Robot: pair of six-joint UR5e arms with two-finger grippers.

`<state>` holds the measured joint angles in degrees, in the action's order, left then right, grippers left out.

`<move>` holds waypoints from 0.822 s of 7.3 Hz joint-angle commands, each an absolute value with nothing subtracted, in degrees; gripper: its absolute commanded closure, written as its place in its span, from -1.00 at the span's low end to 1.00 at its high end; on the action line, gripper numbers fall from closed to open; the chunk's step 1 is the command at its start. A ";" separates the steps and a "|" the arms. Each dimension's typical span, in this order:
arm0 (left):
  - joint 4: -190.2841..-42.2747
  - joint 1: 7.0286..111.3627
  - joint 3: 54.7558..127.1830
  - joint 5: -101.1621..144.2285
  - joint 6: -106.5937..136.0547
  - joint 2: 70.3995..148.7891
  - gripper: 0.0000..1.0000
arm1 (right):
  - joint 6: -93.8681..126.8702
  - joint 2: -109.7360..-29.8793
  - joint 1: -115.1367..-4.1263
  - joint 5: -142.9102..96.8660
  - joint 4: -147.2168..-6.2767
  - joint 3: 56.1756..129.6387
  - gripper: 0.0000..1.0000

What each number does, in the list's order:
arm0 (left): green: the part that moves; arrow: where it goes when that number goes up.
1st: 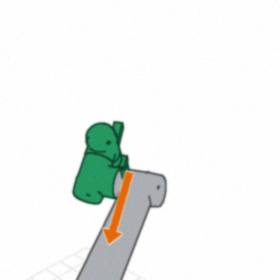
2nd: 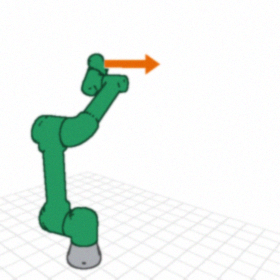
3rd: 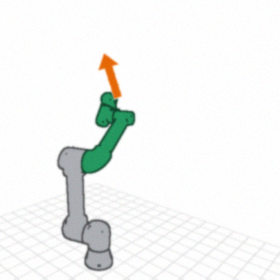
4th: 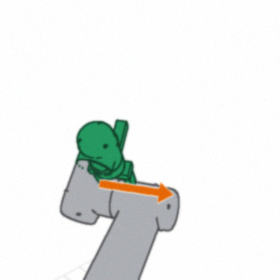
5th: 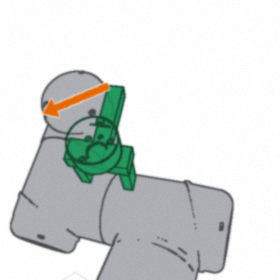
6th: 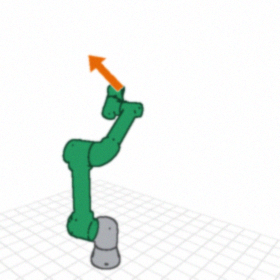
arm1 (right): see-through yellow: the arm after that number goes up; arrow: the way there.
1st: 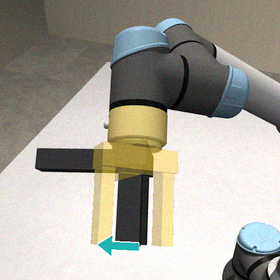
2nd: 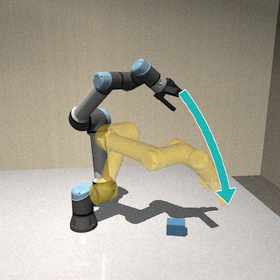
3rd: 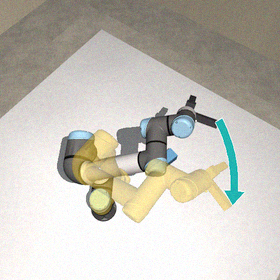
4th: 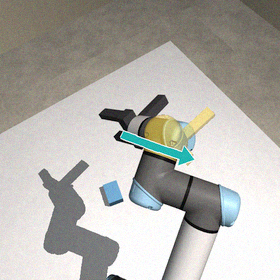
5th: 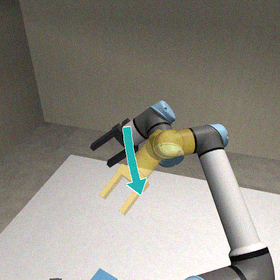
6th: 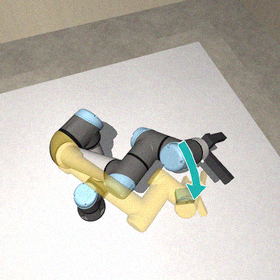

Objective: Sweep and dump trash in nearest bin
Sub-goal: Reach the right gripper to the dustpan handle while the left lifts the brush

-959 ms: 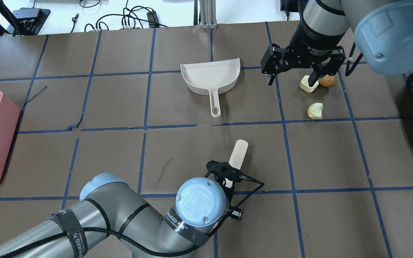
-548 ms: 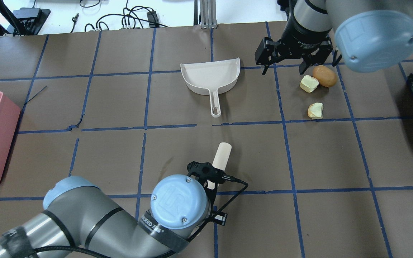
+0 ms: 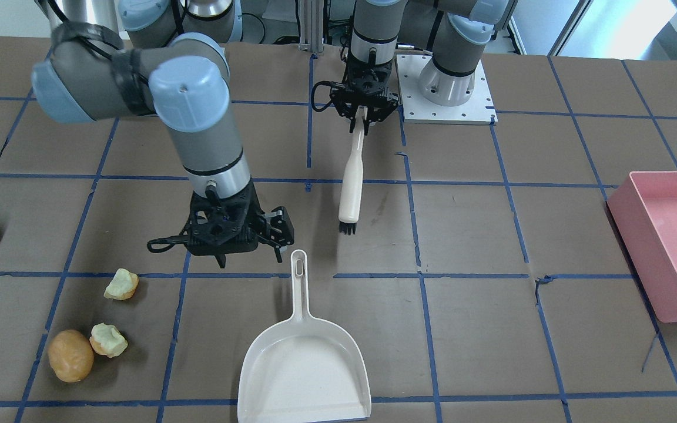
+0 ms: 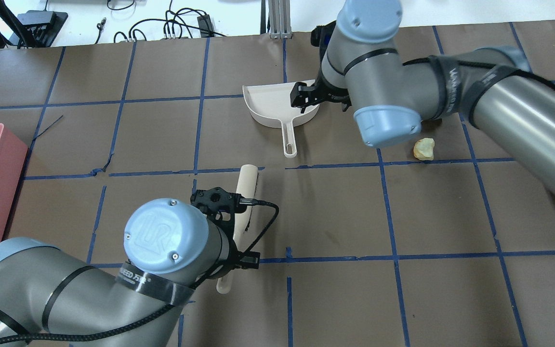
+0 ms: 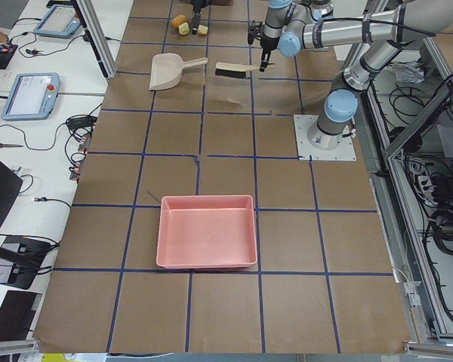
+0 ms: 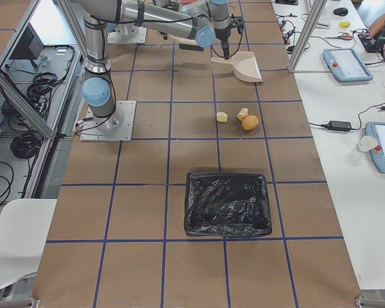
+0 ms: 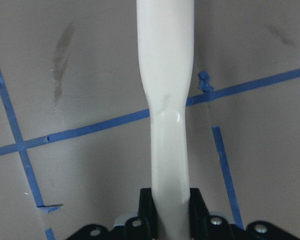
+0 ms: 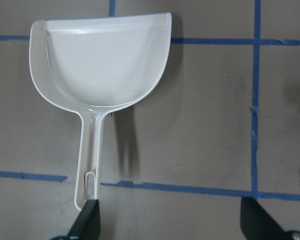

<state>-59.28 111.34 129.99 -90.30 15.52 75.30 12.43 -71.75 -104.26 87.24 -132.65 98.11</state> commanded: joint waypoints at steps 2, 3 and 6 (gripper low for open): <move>-60.90 101.81 127.63 -90.44 11.54 74.97 0.80 | 18.72 -63.39 -109.16 90.26 -146.13 100.55 -0.98; -64.39 98.99 125.44 -90.35 7.86 75.32 0.80 | 18.72 -62.06 -109.51 90.44 -147.29 100.55 -0.98; -71.80 98.00 118.66 -89.83 6.24 76.38 0.80 | 18.11 -61.08 -109.60 90.17 -147.66 100.20 0.54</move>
